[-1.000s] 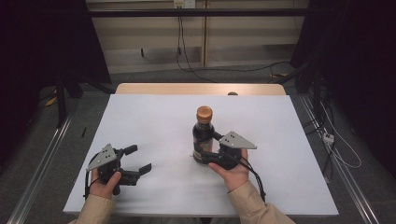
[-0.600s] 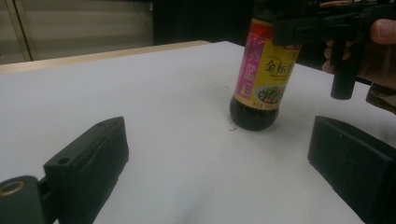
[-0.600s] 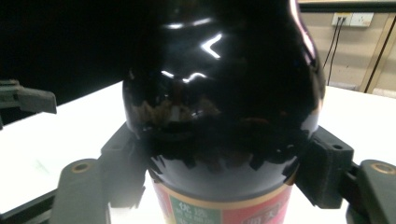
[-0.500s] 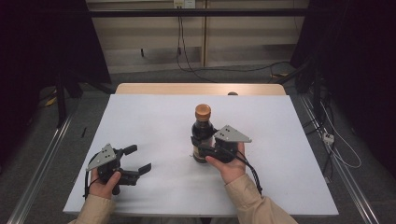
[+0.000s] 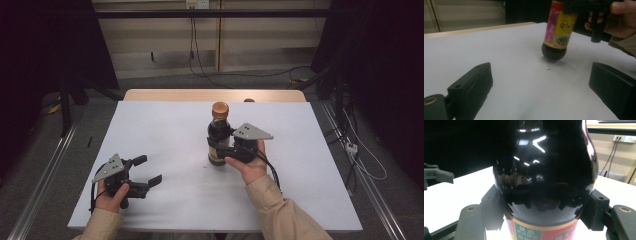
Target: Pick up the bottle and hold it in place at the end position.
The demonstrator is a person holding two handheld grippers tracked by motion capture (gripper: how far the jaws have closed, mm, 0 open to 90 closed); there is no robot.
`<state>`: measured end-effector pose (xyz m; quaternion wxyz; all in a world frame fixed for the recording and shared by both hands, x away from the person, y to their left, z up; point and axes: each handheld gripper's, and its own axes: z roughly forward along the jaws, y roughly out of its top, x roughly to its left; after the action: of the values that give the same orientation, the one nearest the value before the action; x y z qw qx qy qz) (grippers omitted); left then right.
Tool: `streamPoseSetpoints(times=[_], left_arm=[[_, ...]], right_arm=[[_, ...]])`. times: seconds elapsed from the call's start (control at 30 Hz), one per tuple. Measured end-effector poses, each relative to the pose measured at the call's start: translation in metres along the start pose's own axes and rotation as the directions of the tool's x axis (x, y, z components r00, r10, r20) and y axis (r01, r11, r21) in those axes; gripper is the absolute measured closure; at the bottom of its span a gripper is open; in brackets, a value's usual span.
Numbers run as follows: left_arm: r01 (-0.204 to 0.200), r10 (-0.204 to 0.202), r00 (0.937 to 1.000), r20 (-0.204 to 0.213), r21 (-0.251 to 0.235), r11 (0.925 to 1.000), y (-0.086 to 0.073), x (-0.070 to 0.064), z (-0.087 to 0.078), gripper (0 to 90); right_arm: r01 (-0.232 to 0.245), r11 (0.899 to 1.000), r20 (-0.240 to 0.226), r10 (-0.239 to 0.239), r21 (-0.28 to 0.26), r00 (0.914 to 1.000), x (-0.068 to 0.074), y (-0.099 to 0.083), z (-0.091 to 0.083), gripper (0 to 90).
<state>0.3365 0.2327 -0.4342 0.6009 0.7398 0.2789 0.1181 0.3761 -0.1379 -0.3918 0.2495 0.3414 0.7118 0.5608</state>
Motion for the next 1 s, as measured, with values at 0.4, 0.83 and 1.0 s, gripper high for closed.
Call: streamPoseSetpoints(times=[0.4, 0.83, 1.0], left_arm=[[0.0, 0.0, 1.0, 0.001, 0.001, 1.0, 0.0, 0.0, 0.0, 5.0], [-0.001, 0.001, 1.0, 0.007, -0.004, 1.0, 0.0, 0.001, 0.0, 5.0], [-0.005, 0.005, 1.0, 0.008, 0.003, 1.0, 0.0, 0.001, 0.001, 5.0]], right_arm=[[0.004, 1.0, 0.015, -0.003, -0.009, 0.9999, -0.014, 0.002, 0.014, 30.6], [0.017, 1.0, 0.024, -0.017, 0.002, 0.9996, -0.024, -0.001, 0.029, 30.5], [-0.005, 1.0, 0.03, 0.005, -0.005, 0.9995, -0.033, -0.003, 0.033, 30.4]])
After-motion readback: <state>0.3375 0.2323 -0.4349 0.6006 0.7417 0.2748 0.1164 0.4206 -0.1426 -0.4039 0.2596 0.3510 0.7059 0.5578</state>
